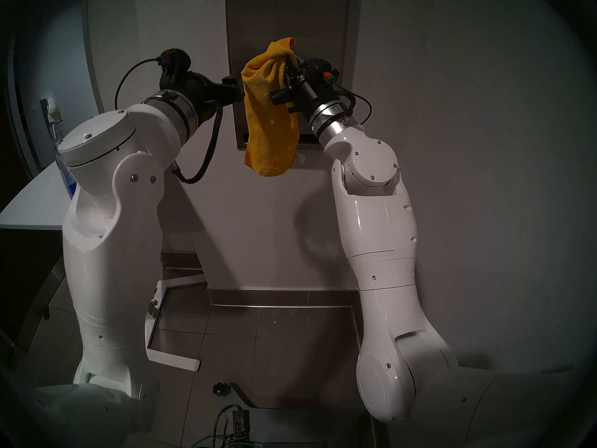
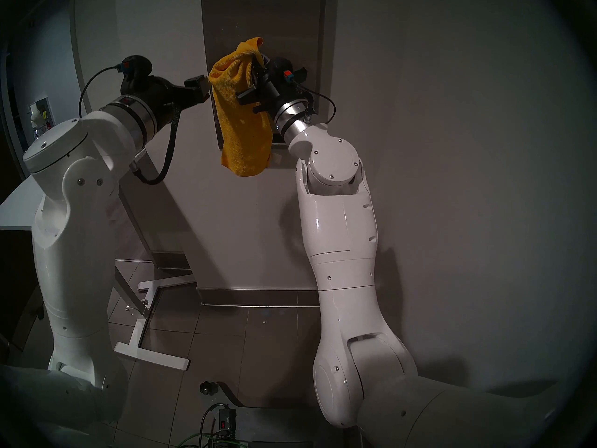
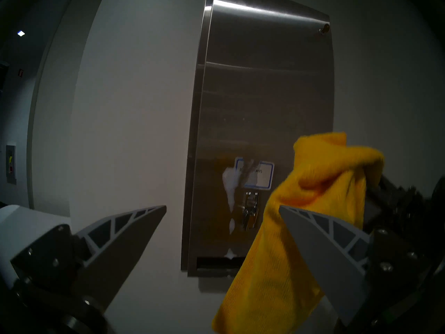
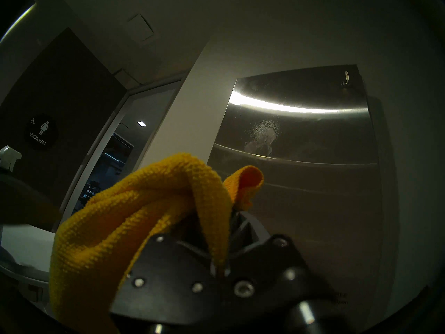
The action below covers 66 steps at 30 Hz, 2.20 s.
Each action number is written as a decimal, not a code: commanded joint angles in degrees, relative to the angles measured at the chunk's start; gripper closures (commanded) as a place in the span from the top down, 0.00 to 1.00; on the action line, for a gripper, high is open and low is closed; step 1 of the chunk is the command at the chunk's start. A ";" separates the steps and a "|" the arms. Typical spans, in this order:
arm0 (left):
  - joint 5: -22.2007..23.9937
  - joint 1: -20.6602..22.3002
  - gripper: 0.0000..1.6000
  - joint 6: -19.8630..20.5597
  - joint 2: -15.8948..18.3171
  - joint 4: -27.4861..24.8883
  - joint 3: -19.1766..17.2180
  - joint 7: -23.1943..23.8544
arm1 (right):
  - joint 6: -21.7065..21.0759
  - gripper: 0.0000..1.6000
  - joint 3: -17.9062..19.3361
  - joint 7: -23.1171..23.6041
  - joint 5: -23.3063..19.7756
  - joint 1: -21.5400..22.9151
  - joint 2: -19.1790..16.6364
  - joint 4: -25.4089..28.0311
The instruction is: Pick up the cloth and wipe the surface
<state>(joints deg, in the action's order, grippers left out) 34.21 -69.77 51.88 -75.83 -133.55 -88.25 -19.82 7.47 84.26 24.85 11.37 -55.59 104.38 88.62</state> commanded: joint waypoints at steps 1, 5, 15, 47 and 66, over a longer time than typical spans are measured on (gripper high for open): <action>2.20 -5.37 1.00 1.34 -2.39 -6.01 -1.59 -0.50 | 1.01 0.00 0.09 -1.61 1.08 6.34 0.91 -0.93; 3.18 -5.60 1.00 1.36 -3.32 -6.45 -2.86 -0.74 | 1.47 0.00 -1.02 -1.48 2.28 7.30 1.18 -2.87; 5.49 -4.73 1.00 1.53 -4.48 -6.45 -5.44 -0.83 | 3.13 0.00 -3.57 -1.32 6.49 11.70 0.53 -13.28; 7.35 -5.16 1.00 2.16 -5.07 -6.45 -6.73 -0.46 | -0.69 0.00 0.31 -19.75 16.16 23.29 8.40 -31.29; 7.86 -5.34 1.00 2.33 -5.23 -6.45 -7.00 -0.45 | -3.92 0.00 2.00 -27.86 18.08 28.94 9.72 -38.80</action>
<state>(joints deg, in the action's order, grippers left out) 42.04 -76.18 54.49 -81.19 -138.59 -95.13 -20.44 3.59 85.37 -0.67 29.28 -32.78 113.25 47.94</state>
